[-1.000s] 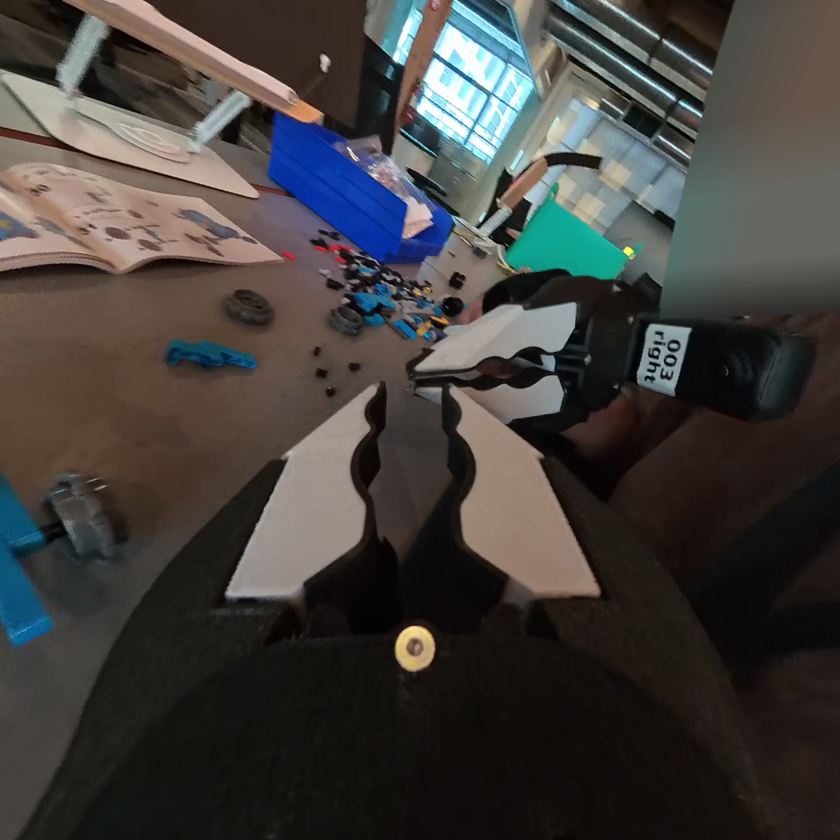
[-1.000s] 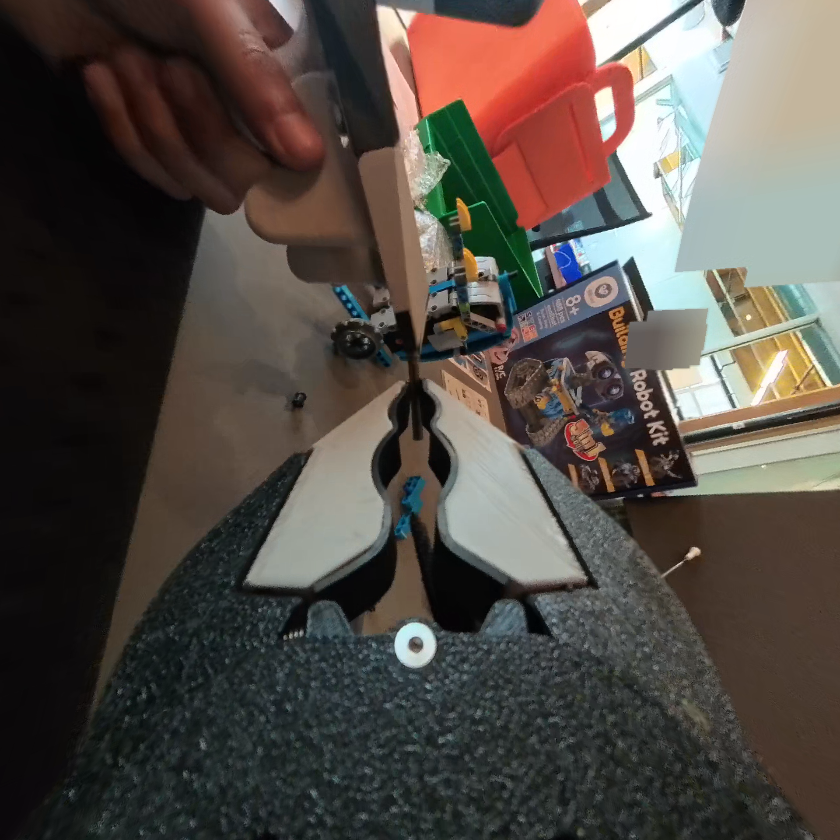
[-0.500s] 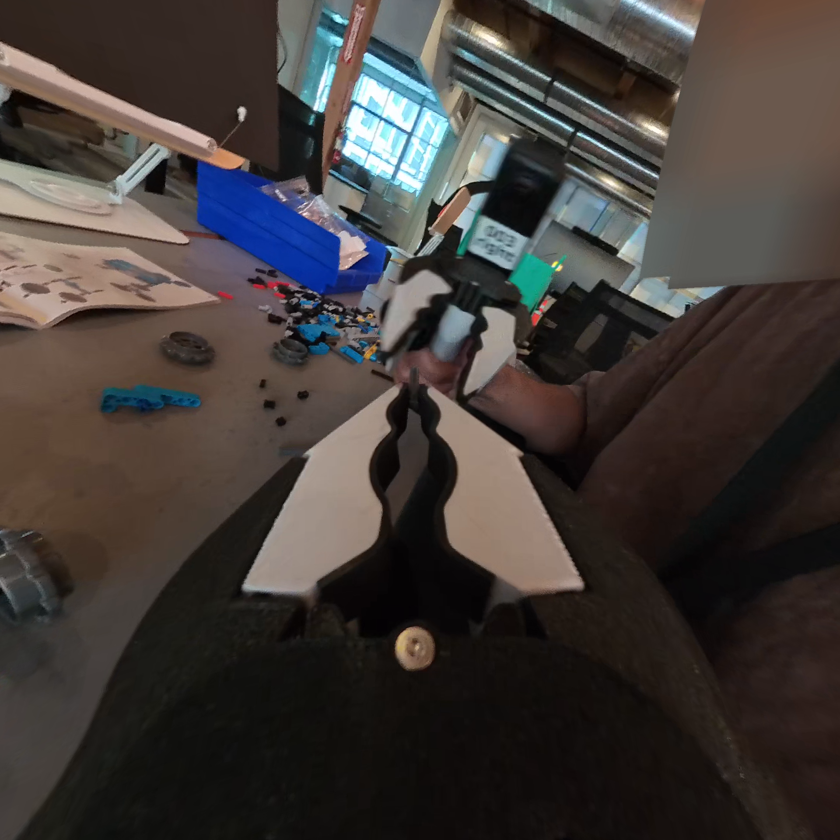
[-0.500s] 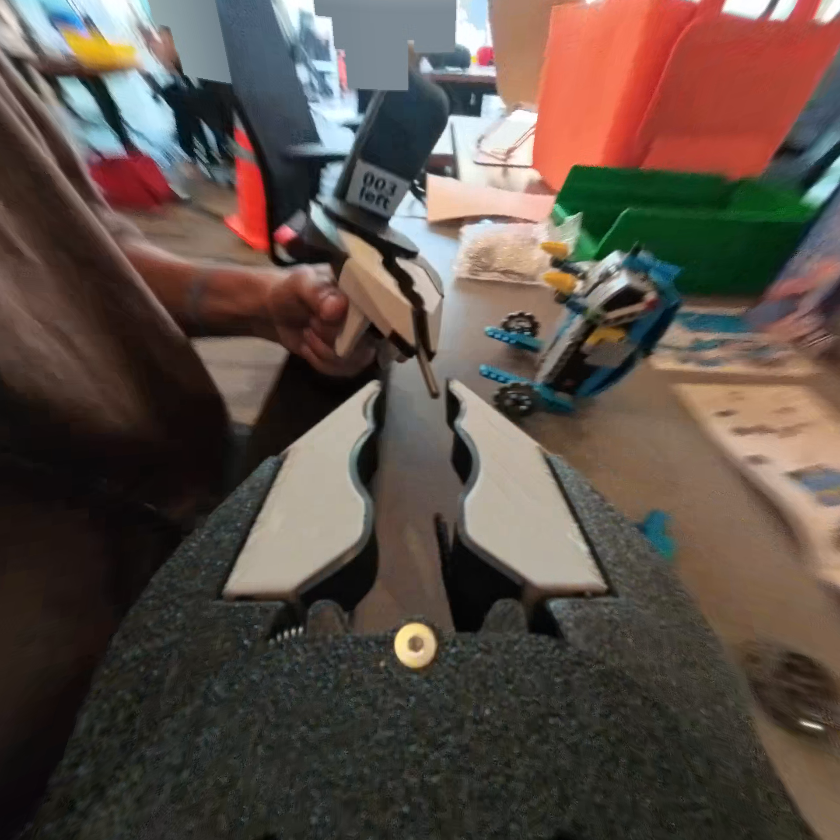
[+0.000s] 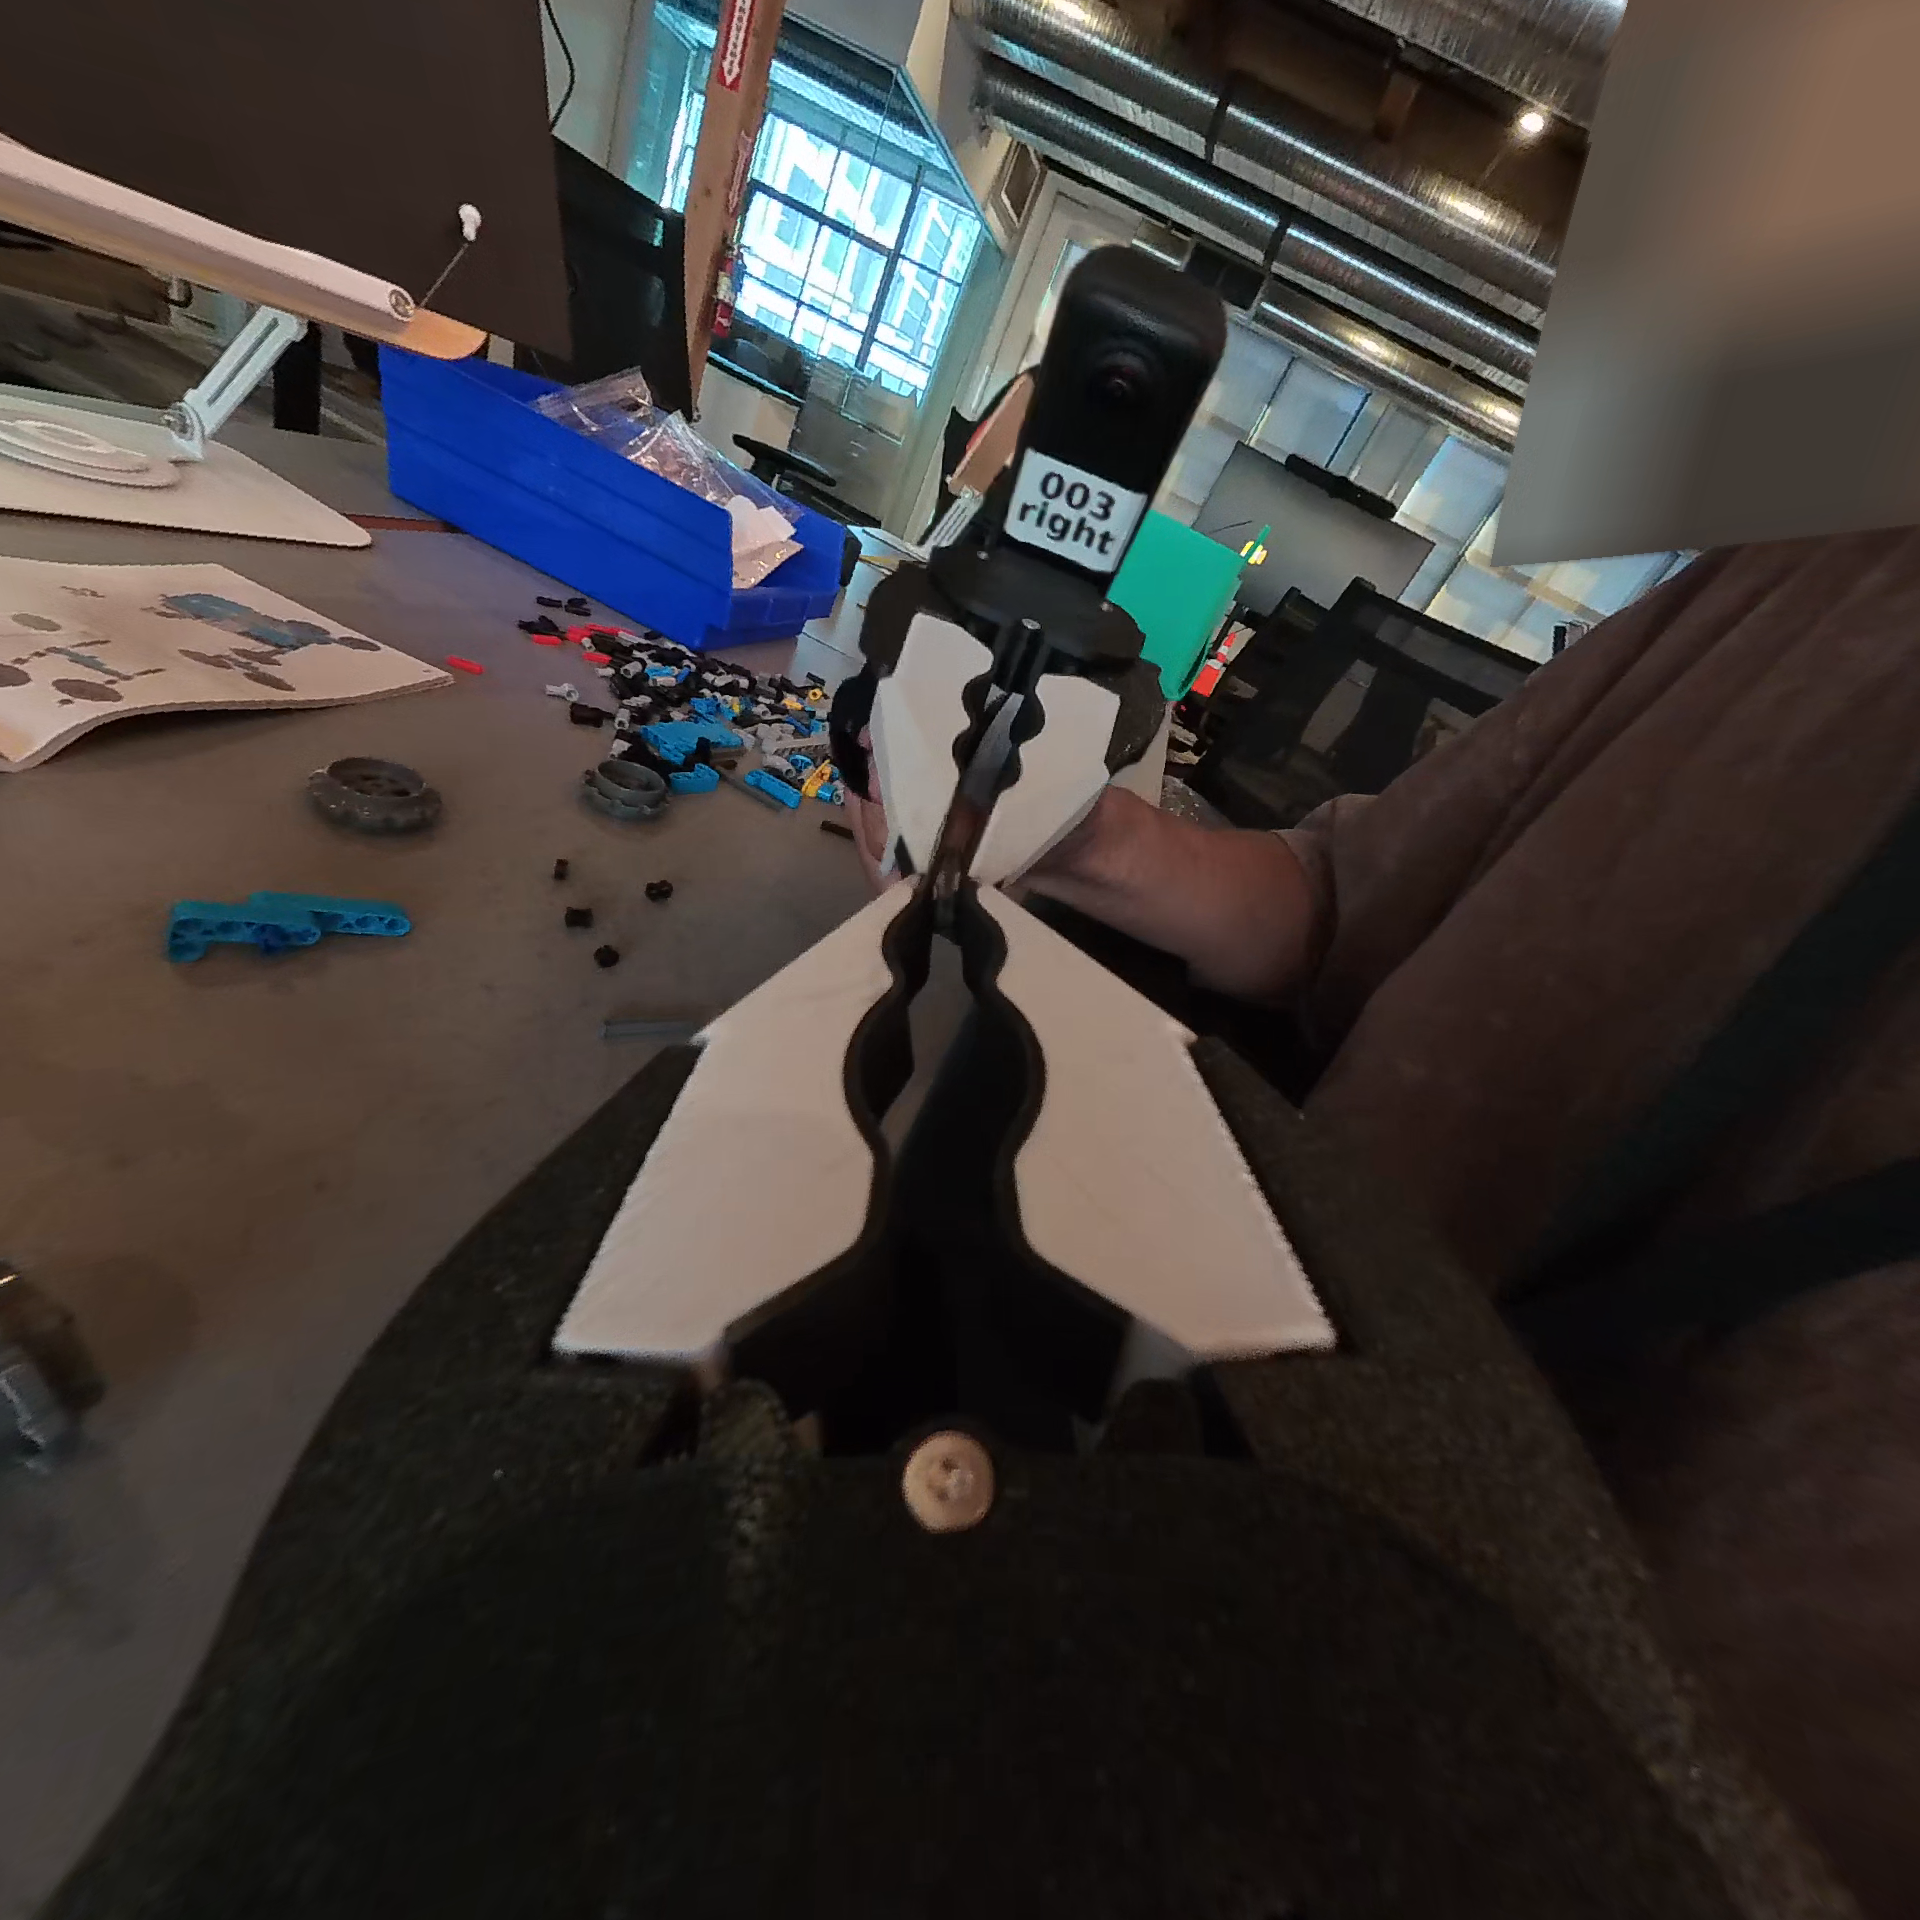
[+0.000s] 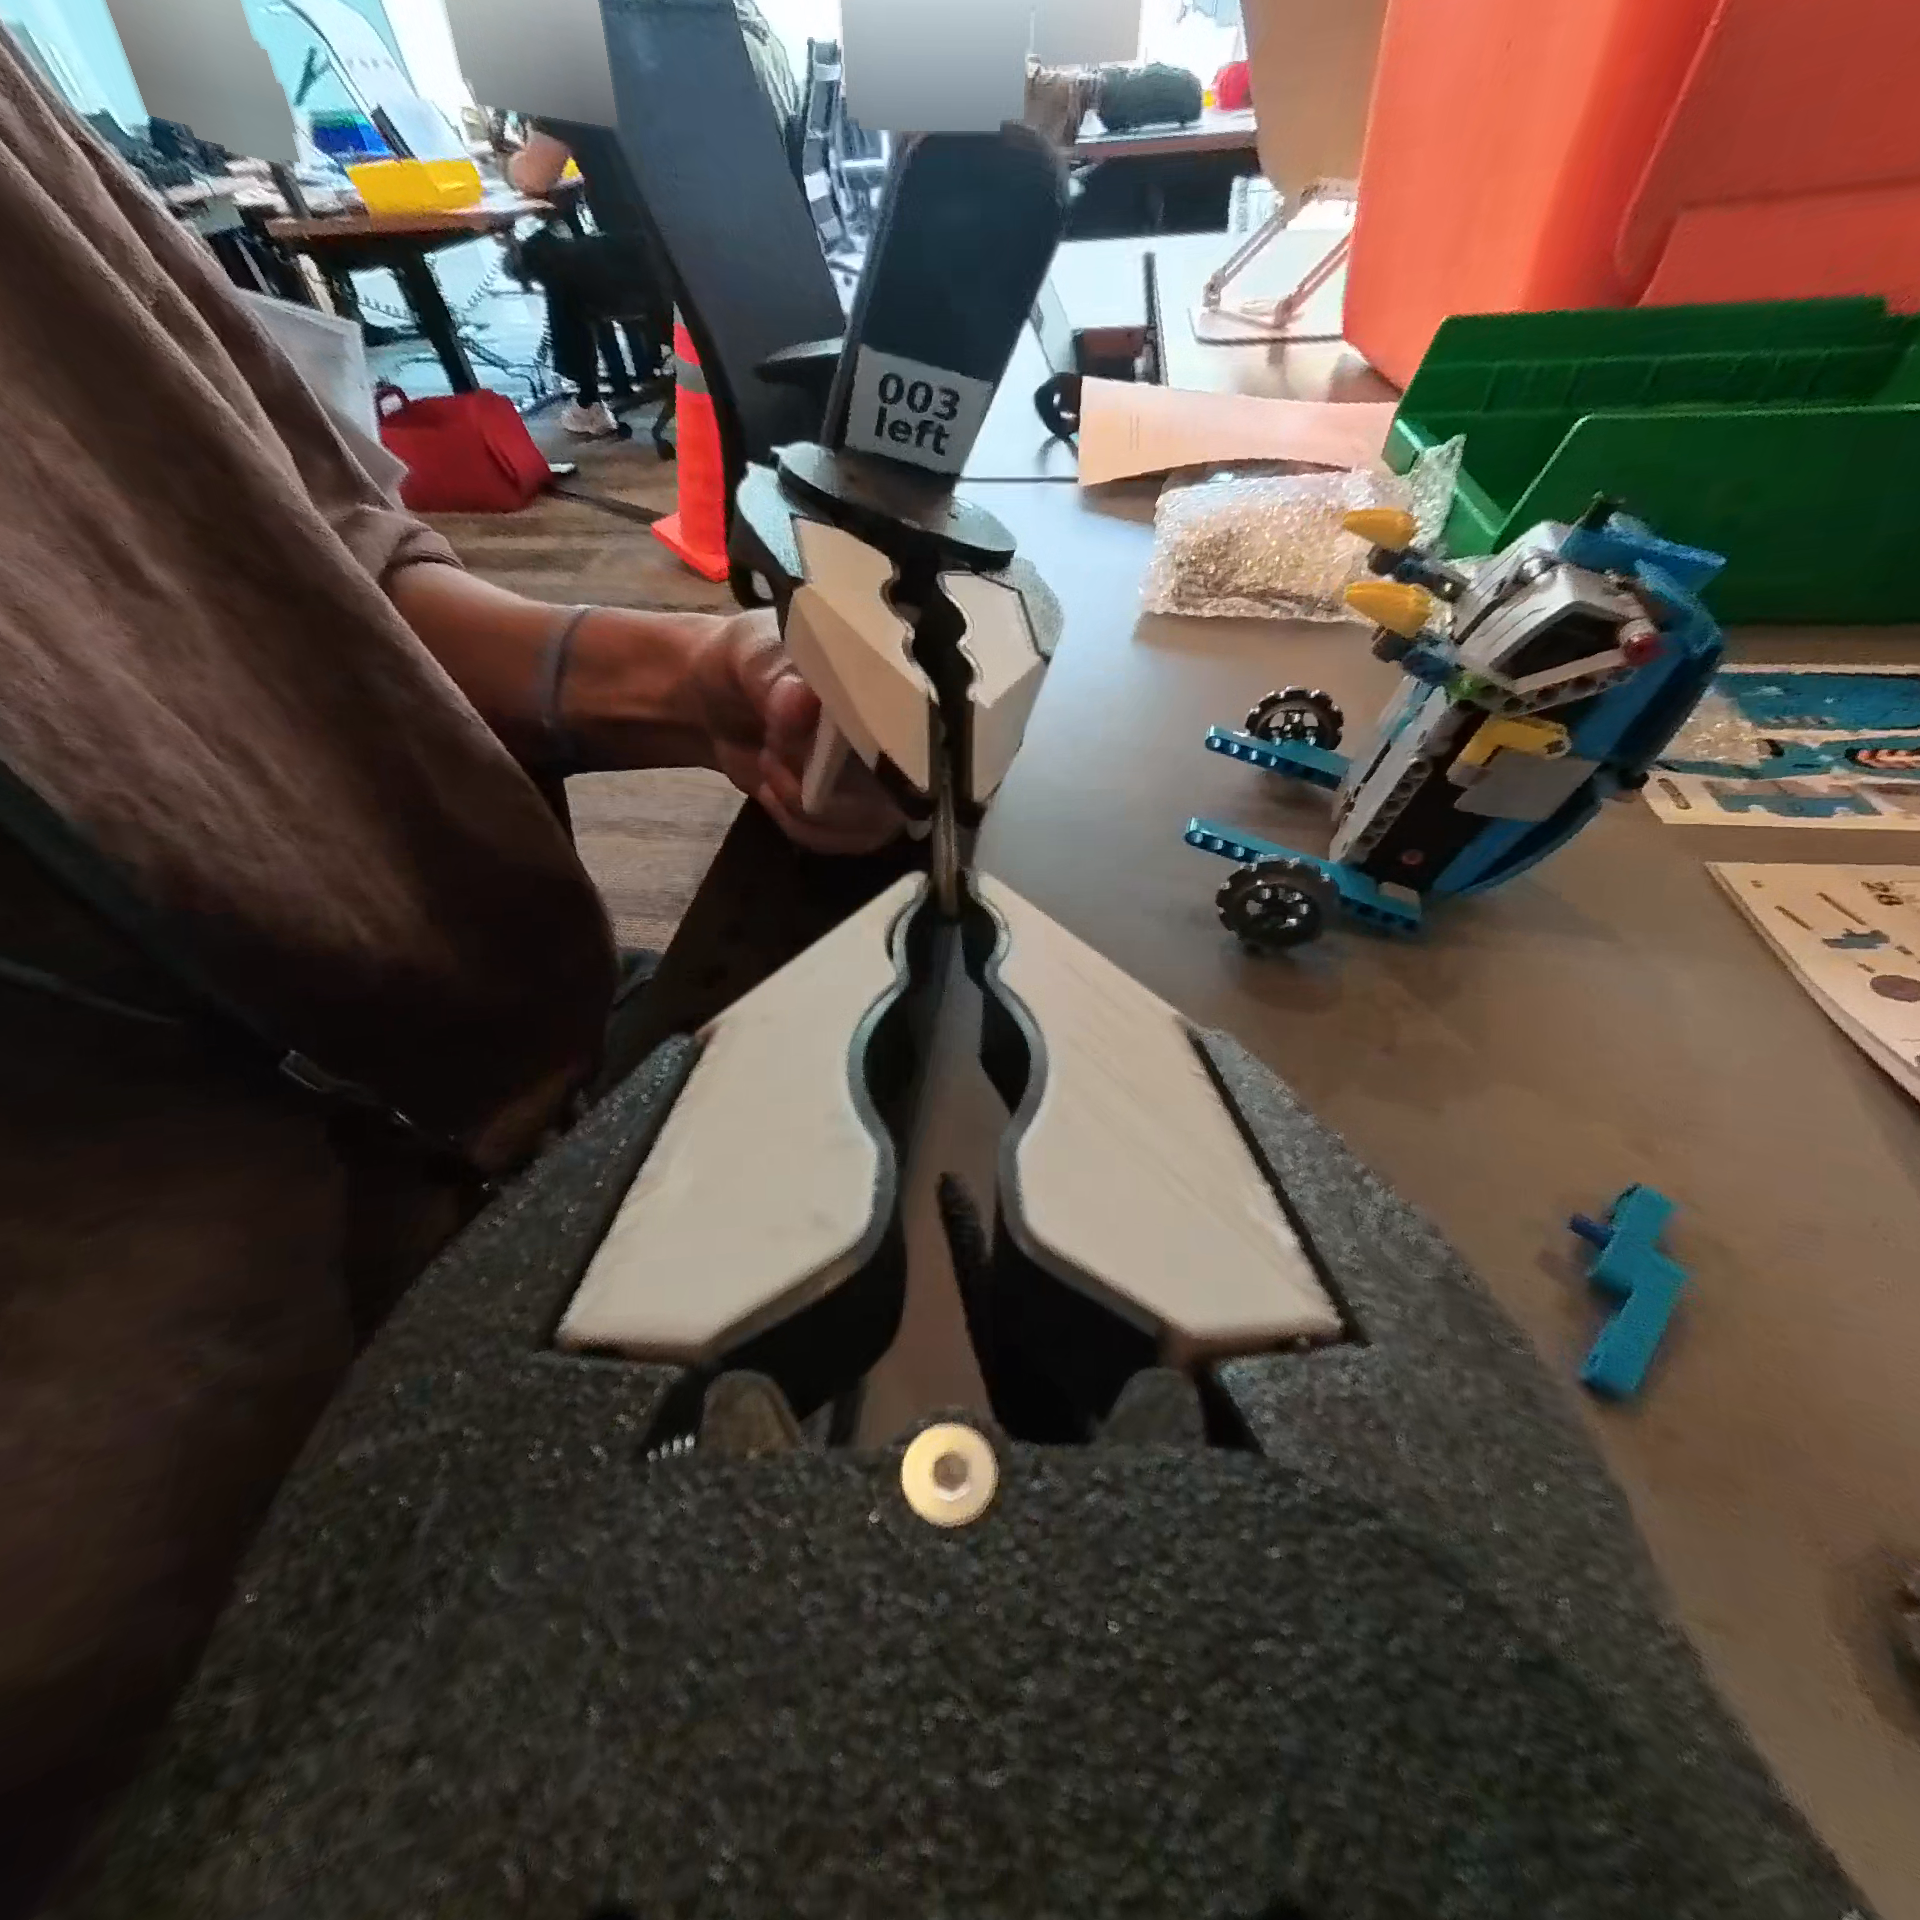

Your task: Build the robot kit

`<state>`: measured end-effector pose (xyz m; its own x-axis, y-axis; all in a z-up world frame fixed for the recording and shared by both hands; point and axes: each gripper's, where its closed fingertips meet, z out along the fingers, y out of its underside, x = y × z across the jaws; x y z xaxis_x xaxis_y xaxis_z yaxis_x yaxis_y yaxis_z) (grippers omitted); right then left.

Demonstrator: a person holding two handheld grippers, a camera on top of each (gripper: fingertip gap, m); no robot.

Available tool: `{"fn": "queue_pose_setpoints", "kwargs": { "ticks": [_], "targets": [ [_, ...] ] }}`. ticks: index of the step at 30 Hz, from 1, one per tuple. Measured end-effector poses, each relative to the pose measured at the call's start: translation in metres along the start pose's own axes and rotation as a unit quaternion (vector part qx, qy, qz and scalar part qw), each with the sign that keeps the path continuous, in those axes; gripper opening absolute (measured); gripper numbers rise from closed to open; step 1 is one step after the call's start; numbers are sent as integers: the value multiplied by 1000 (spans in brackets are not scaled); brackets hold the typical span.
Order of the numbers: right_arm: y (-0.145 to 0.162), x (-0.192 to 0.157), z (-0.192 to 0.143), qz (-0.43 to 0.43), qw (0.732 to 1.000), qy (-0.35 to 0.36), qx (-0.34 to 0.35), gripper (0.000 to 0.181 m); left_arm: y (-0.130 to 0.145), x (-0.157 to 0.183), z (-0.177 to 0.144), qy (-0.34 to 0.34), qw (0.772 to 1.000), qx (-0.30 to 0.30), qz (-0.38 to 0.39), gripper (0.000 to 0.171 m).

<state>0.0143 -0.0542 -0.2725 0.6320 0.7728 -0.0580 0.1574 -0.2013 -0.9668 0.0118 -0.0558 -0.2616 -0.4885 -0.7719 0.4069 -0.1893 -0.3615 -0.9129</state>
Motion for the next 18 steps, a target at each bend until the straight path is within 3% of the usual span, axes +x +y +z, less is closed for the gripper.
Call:
{"fn": "queue_pose_setpoints", "kwargs": {
  "ticks": [12, 15, 18],
  "targets": [
    [1, -1, 7, 5, 1000, -4, -4, 4, 5, 0, 4, -6, 1000, -15, 9, 3],
    [5, 2, 6, 1, 1000, 3, -14, 5, 6, -4, 5, -37, 998, -25, 43, 3],
    [15, 46, -10, 36, 996, 73, -36, 30, -8, -18, -5, -105, 990, 8, 94, 3]
  ]
}}
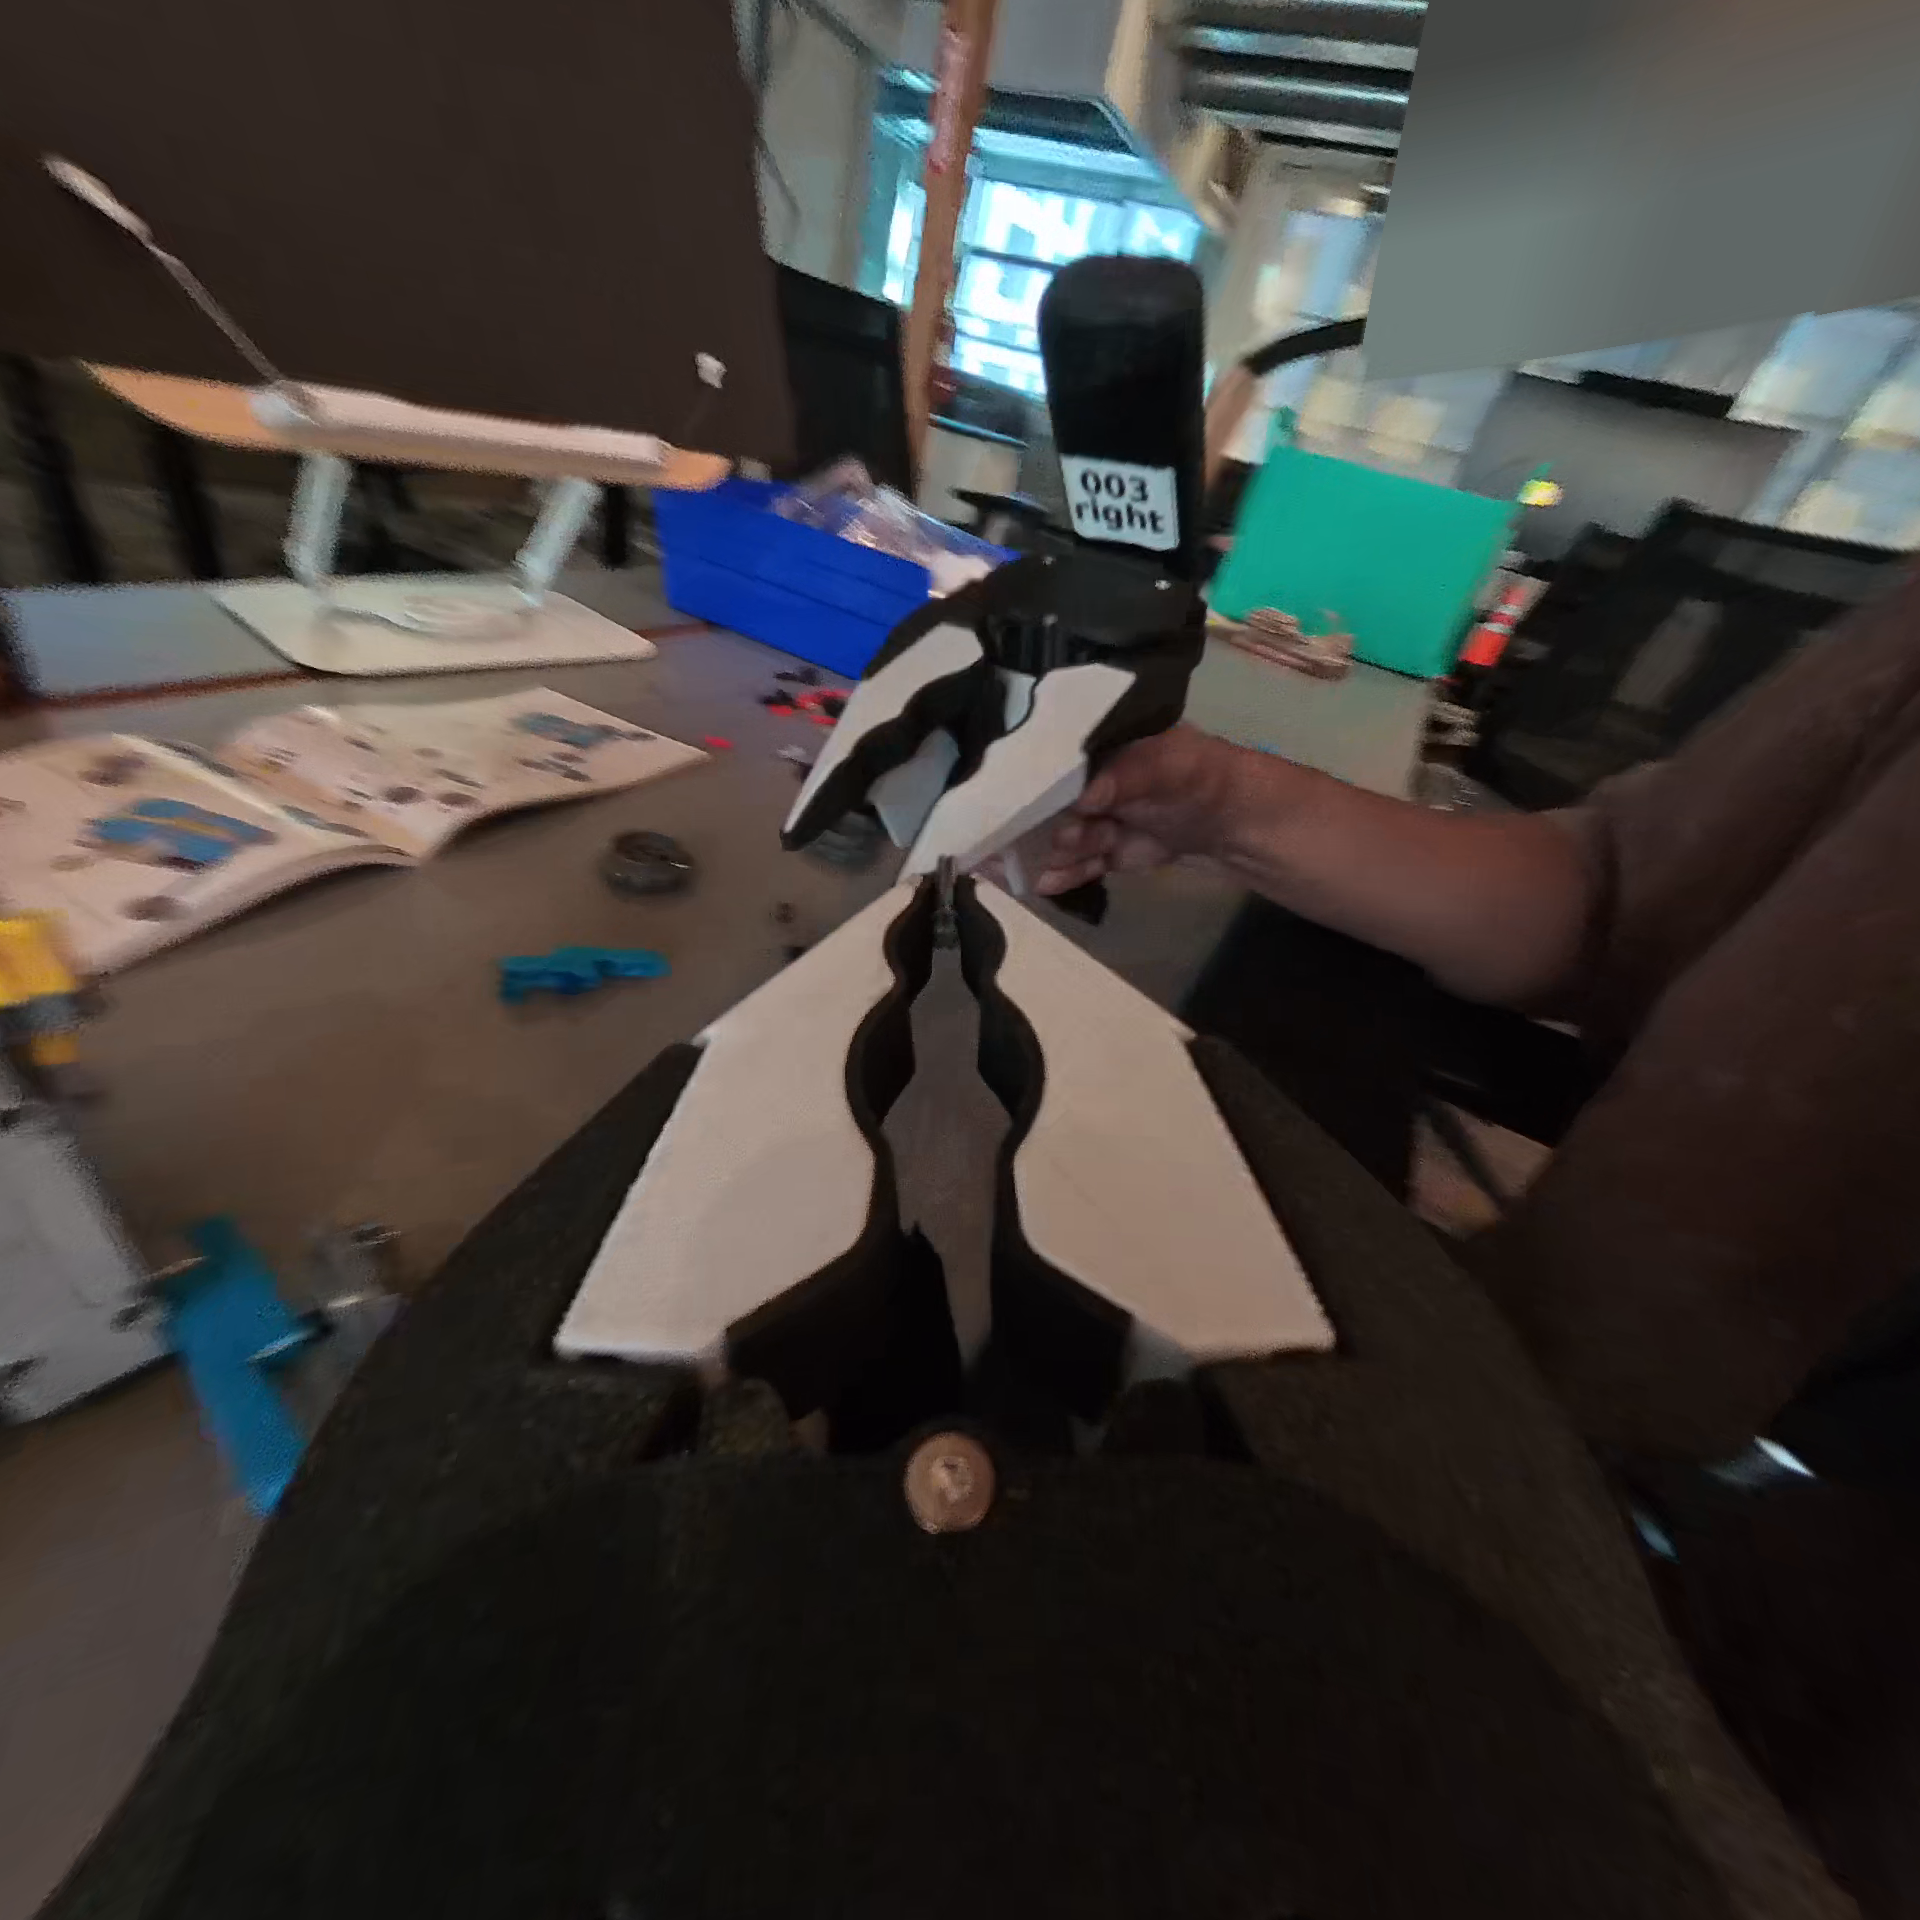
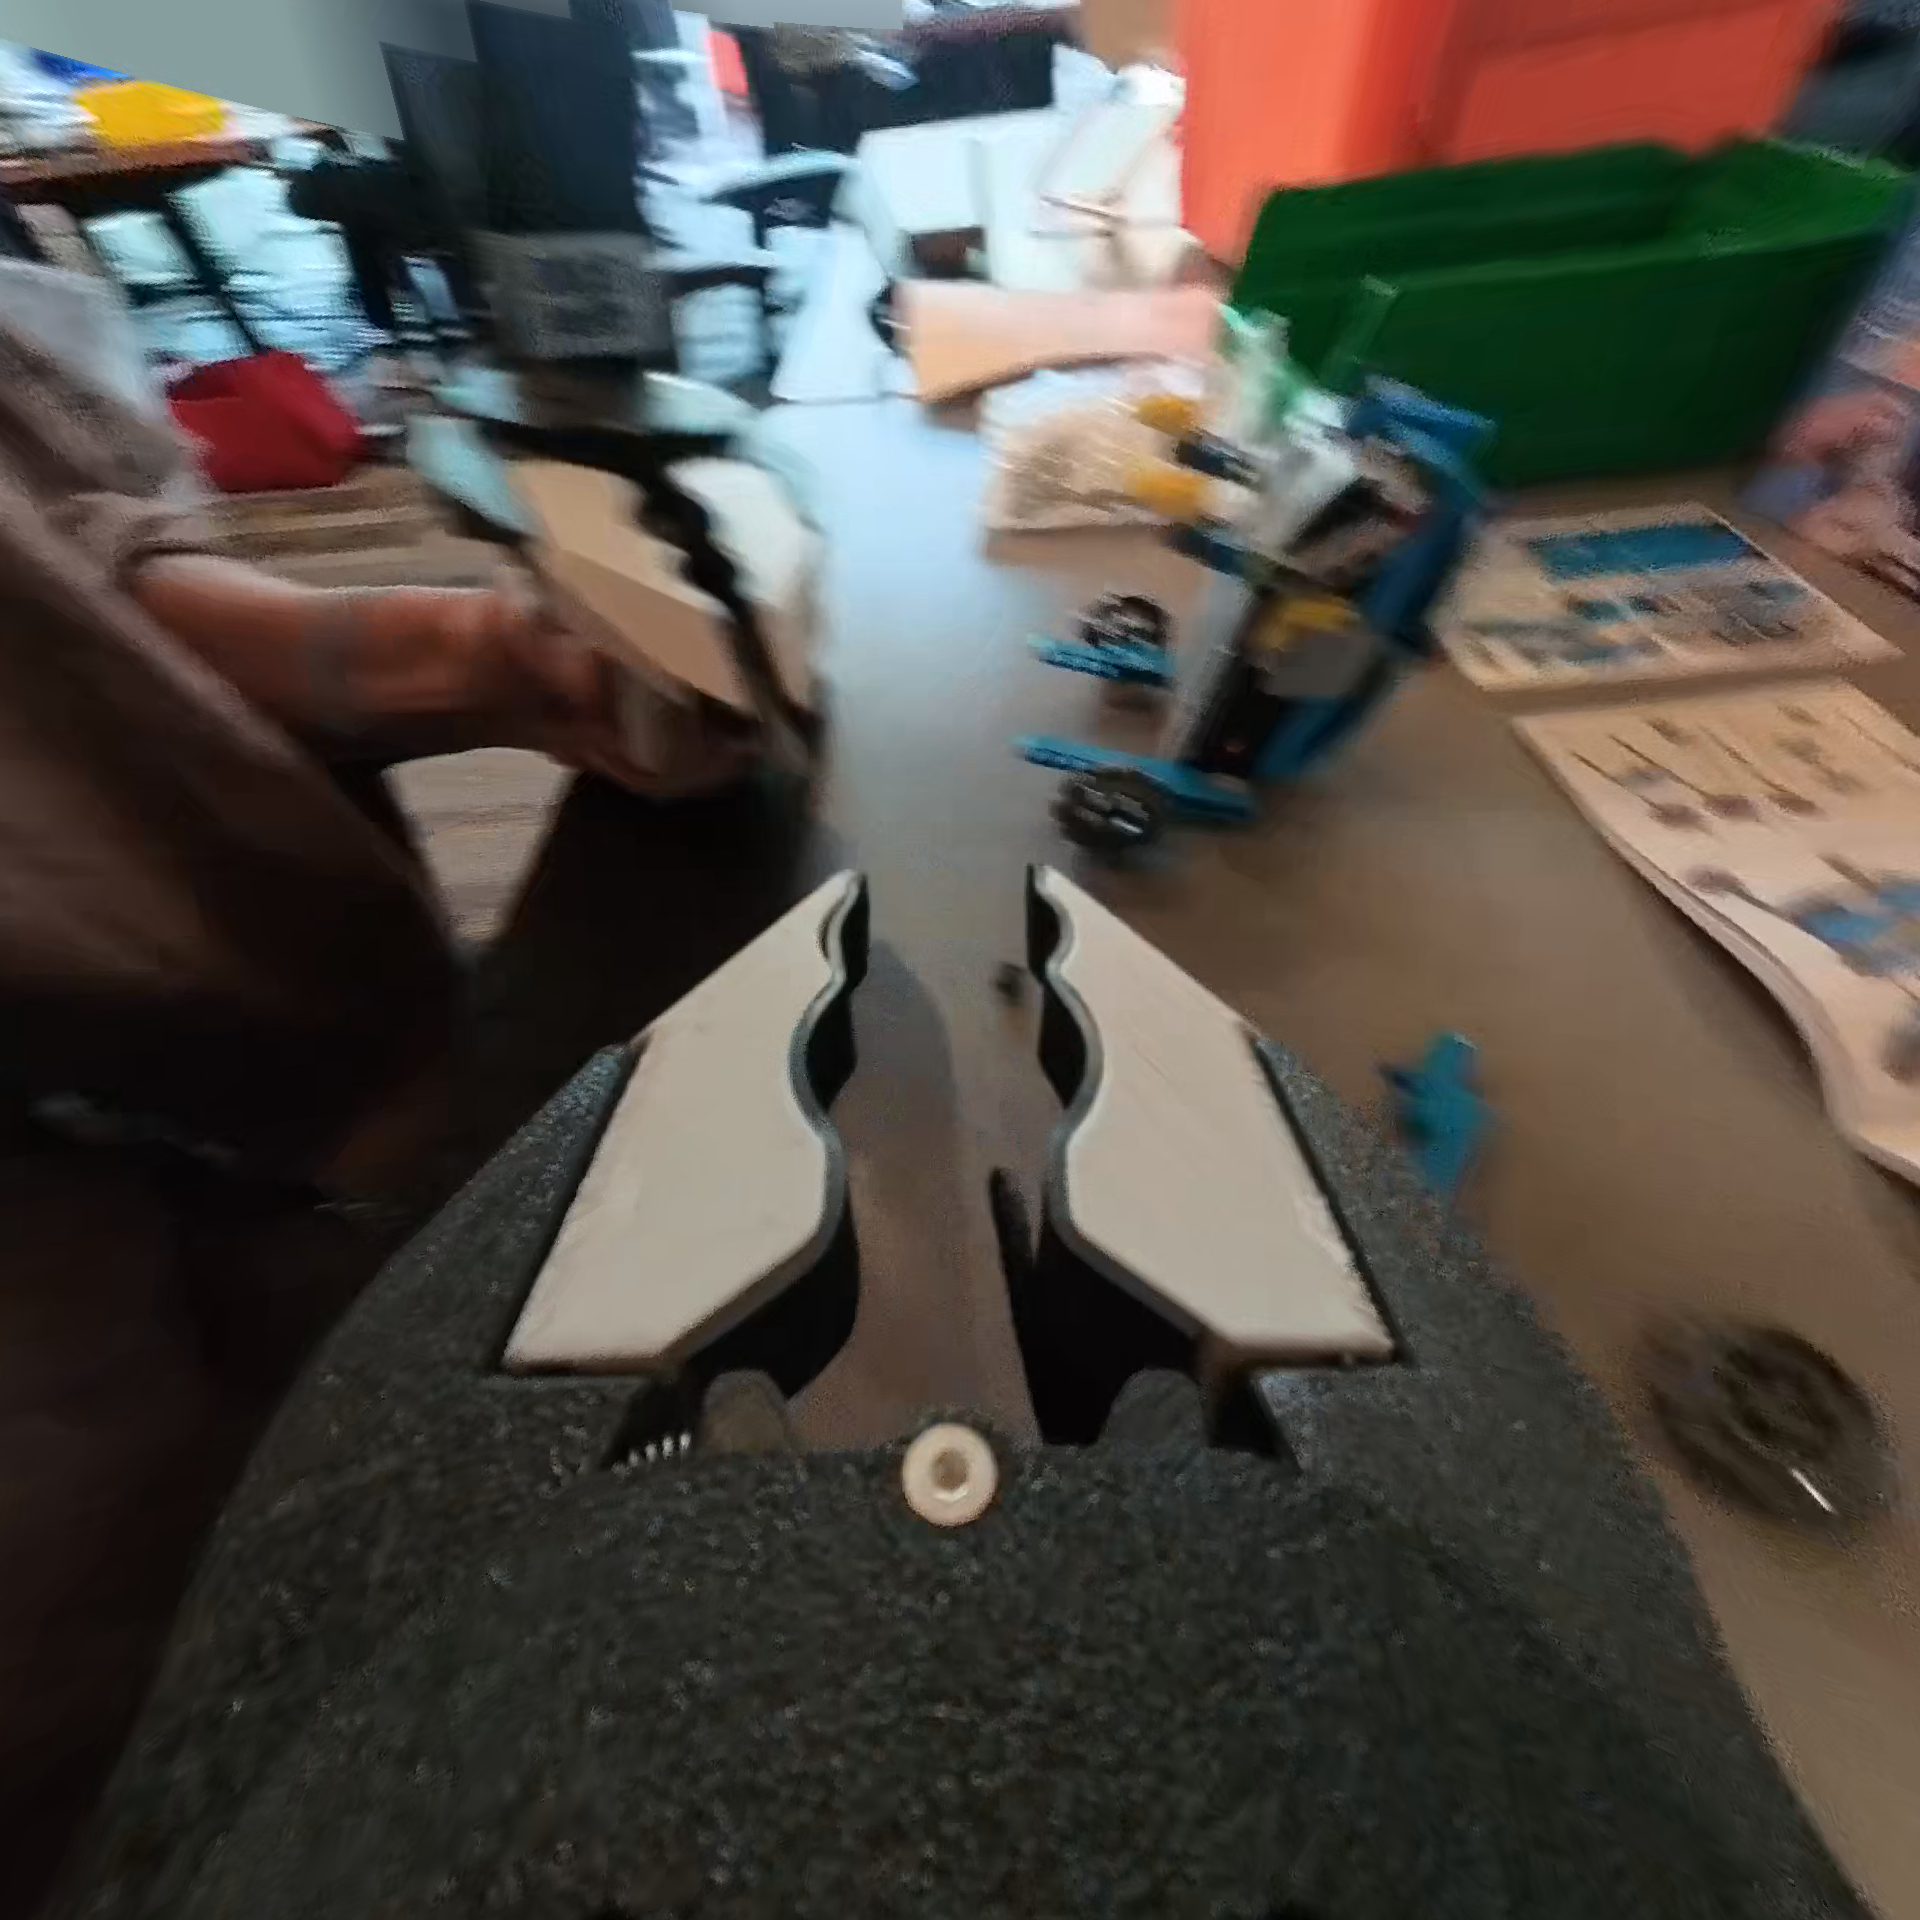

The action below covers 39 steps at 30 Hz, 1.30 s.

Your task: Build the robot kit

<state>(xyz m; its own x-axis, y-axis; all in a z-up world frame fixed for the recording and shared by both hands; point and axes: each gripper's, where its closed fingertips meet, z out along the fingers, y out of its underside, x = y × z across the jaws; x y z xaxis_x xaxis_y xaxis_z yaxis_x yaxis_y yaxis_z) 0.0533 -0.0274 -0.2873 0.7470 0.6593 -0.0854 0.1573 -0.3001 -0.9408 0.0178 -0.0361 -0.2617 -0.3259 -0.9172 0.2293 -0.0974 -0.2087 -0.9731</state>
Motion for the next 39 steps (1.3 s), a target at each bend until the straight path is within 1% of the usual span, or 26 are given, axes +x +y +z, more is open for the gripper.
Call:
{"fn": "queue_pose_setpoints", "kwargs": {
  "ticks": [1, 2, 3, 5, 6, 8, 10, 15, 16, 17, 18, 19, 20, 22, 24, 26, 28, 31, 33, 35, 39],
  "targets": [
    [9, 28, -3, 25, 999, 41, -24, 34, -5, -10, -4, -27, 999, 10, 13, 3],
    [24, 59, -5, 53, 993, 90, -62, 43, -9, -20, -9, -53, 998, 19, 24, 3],
    [41, 81, -5, 78, 984, 115, -111, 47, -12, -29, -13, -74, 996, 28, 33, 3],
    [69, 108, 0, 103, 966, 138, -192, 44, -18, -39, -21, -99, 993, 49, 37, 4],
    [71, 119, 3, 101, 963, 155, -198, 37, -22, -41, -25, -103, 992, 62, 37, 4],
    [65, 131, 12, 106, 964, 169, -178, 31, -26, -43, -31, -115, 989, 77, 42, 4],
    [60, 133, 21, 130, 964, 152, -172, 26, -26, -45, -34, -119, 989, 80, 45, 4],
    [75, 140, 33, 154, 953, 149, -216, 26, -27, -58, -39, -135, 987, 91, 6, 3],
    [77, 139, 36, 158, 951, 145, -221, 24, -27, -60, -40, -138, 986, 93, 2, 3],
    [80, 139, 37, 159, 949, 146, -228, 13, -28, -61, -42, -143, 985, 95, 3, 3],
    [81, 140, 37, 158, 949, 151, -228, 9, -29, -62, -43, -149, 984, 95, 9, 3],
    [77, 141, 37, 157, 952, 155, -214, 8, -29, -62, -43, -158, 983, 93, 21, 3],
    [67, 136, 38, 169, 957, 140, -187, 7, -29, -62, -44, -169, 981, 89, 38, 3],
    [37, 115, 43, 235, 965, 67, -98, 6, -28, -59, -43, -188, 976, 81, 76, 3],
    [5, 90, 44, 287, 958, -7, -9, 7, -28, -54, -40, -203, 970, 73, 114, 3],
    [-12, 67, 46, 295, 954, -45, 35, 7, -26, -50, -37, -211, 965, 63, 140, 3],
    [-24, 48, 50, 285, 954, -63, 62, 6, -26, -49, -36, -218, 962, 58, 153, 3],
    [-41, 28, 53, 252, 961, -69, 91, 4, -24, -51, -35, -225, 960, 51, 157, 3],
    [-48, 17, 57, 233, 965, -71, 97, 7, -23, -52, -35, -230, 959, 49, 157, 3],
    [-52, 11, 59, 221, 968, -67, 102, 7, -24, -54, -35, -235, 958, 50, 156, 3],
    [-48, 14, 59, 216, 970, -53, 98, 6, -20, -57, -34, -244, 957, 36, 154, 3]
  ]
}}
